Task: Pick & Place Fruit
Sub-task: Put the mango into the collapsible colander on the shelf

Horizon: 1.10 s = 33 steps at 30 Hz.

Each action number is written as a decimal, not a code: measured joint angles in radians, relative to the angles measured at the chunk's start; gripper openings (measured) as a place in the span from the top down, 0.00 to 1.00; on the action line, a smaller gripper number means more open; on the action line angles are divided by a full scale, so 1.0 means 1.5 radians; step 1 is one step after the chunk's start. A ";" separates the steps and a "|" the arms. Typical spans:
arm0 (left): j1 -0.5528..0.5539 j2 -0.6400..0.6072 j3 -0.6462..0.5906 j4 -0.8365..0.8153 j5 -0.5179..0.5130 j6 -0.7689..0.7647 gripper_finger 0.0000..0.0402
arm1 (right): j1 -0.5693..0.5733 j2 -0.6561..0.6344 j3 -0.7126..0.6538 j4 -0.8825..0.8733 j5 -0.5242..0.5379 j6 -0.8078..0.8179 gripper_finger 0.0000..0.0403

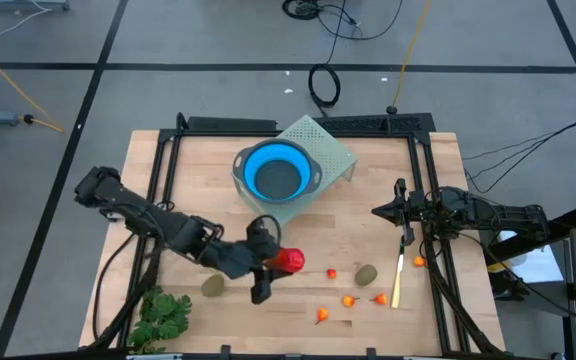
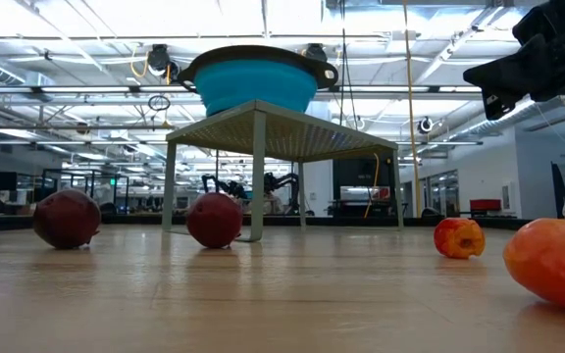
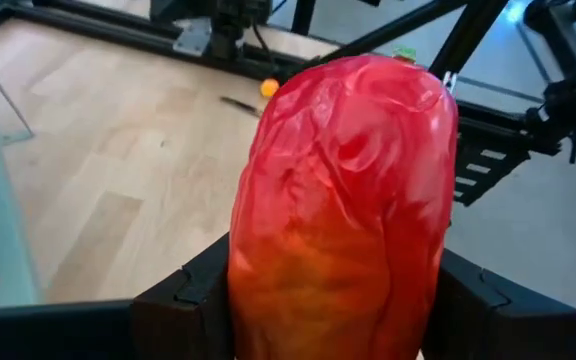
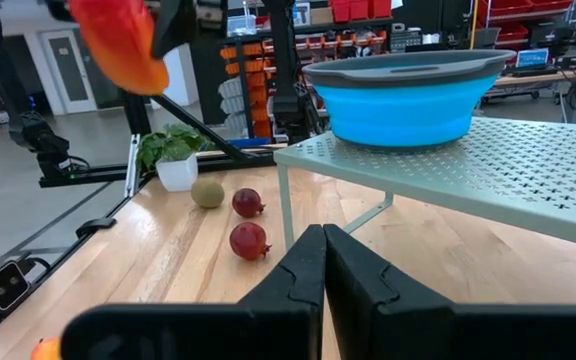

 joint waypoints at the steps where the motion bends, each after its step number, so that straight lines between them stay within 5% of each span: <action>1: 0.001 -0.008 -0.004 0.002 0.000 0.004 0.48 | 0.000 0.000 0.000 0.000 0.000 0.000 1.00; 7: 0.005 -0.082 -0.092 0.084 -0.002 0.006 0.45 | 0.000 0.000 0.000 0.000 0.000 0.000 1.00; 21: 0.005 -0.255 -0.460 0.660 -0.019 0.011 0.45 | 0.000 0.000 0.000 0.000 0.000 0.000 1.00; 33: 0.005 -0.299 -0.599 0.971 -0.018 0.045 0.48 | 0.000 0.000 0.000 0.000 0.003 0.000 1.00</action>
